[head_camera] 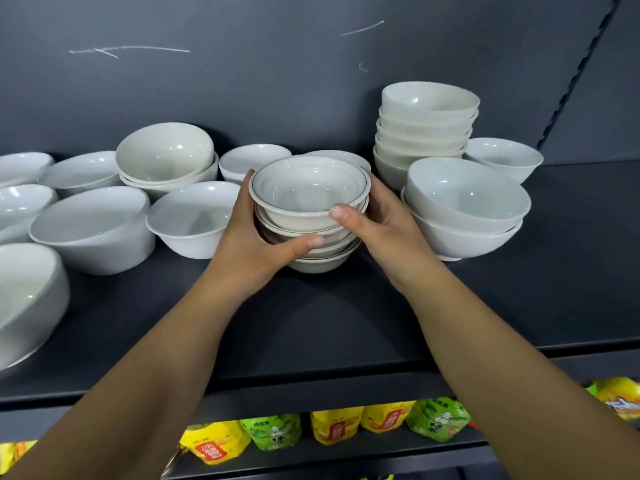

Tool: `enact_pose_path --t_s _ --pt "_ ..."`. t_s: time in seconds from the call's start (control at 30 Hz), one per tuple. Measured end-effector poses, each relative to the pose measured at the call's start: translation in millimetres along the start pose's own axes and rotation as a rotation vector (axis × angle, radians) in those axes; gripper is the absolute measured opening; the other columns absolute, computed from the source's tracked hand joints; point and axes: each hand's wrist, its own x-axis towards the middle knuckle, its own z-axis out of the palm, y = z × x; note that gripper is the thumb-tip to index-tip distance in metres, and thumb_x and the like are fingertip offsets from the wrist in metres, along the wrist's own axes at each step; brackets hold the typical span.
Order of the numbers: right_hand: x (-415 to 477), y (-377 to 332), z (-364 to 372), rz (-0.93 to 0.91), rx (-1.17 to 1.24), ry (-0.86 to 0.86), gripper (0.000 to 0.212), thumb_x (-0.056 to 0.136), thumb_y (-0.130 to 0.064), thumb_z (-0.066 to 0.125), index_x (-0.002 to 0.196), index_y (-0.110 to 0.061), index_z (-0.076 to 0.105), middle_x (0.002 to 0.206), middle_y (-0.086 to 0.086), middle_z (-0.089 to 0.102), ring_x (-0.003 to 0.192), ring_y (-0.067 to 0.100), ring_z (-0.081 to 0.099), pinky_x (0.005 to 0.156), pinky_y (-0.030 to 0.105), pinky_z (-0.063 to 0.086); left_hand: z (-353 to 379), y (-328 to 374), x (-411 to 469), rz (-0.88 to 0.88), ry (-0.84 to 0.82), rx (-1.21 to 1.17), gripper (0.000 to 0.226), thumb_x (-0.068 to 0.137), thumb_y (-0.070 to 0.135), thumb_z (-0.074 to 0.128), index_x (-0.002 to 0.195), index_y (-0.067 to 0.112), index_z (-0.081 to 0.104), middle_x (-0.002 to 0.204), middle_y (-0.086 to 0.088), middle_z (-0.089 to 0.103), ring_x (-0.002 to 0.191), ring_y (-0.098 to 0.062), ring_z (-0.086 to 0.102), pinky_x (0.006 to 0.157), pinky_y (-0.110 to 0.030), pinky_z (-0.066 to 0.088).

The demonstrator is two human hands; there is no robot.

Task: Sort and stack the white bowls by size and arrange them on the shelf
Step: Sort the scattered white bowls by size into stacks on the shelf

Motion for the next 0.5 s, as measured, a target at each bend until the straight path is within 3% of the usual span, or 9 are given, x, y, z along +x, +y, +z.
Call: enact_pose_path --t_s 0.3,0.5 --pt "-0.6 1.0 -0.6 0.006 -0.003 0.014 0.056 0.068 -0.033 0.07 0.12 -0.016 0.055 0.12 0.002 0.063 0.114 0.013 0.058 0.102 0.035 0.043 -2.3 -0.7 3.4 0.011 0.036 0.016 0.079 0.054 0.04 0.078 0.123 0.025 0.043 0.119 0.012 0.058 0.115 -0.003 0.054 0.096 -0.019 0.042" --pt "-2.9 1.7 -0.5 0.004 -0.036 0.036 0.057 0.067 -0.035 0.07 0.119 -0.017 0.055 0.119 0.001 0.064 0.113 0.013 0.058 0.102 0.036 0.043 -5.3 -0.5 3.4 -0.003 0.027 0.031 0.089 0.053 0.04 0.079 0.131 0.018 0.041 0.126 0.007 0.056 0.12 -0.008 0.052 0.105 -0.036 0.04"
